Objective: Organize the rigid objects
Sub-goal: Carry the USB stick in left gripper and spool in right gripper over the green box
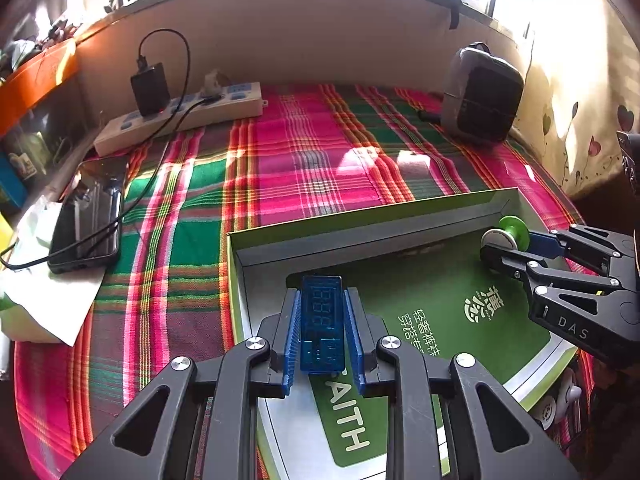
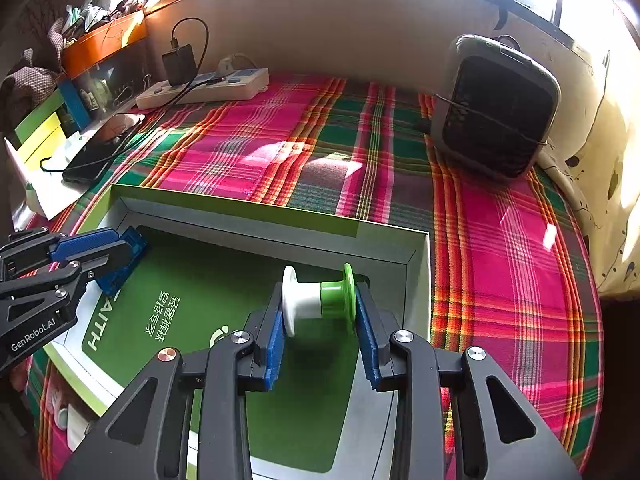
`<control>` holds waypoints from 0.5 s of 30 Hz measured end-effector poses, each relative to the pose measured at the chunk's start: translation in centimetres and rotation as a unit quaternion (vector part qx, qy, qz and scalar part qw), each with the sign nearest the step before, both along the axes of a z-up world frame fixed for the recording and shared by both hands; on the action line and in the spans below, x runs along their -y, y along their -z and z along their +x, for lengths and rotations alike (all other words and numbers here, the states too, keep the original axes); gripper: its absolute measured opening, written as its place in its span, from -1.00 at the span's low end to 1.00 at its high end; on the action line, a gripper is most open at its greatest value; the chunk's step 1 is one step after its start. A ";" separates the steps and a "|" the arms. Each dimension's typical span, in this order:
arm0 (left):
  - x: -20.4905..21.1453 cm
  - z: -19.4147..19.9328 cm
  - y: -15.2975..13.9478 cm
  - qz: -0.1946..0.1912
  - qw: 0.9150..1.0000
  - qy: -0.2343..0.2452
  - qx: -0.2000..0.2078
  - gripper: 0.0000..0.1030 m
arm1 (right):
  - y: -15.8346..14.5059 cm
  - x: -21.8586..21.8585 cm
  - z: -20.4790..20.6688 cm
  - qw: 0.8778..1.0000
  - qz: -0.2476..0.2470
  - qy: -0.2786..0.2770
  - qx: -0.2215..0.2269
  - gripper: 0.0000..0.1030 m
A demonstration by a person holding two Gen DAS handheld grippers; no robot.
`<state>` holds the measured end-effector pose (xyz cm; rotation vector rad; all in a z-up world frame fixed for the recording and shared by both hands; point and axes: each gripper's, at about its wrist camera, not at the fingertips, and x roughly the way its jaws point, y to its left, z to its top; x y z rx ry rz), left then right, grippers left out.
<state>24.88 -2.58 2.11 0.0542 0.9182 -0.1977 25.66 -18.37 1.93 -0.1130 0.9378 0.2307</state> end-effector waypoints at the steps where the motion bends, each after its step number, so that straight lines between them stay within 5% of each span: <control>1: 0.0 0.0 0.1 0.000 1.000 0.000 -0.001 -0.59 | 0.1 0.0 0.1 1.000 -0.001 -0.001 -0.001 -0.35; 15: 0.2 0.1 0.1 -0.005 1.000 0.002 -0.002 -0.59 | 0.6 0.1 0.3 1.000 0.001 0.005 0.006 -0.35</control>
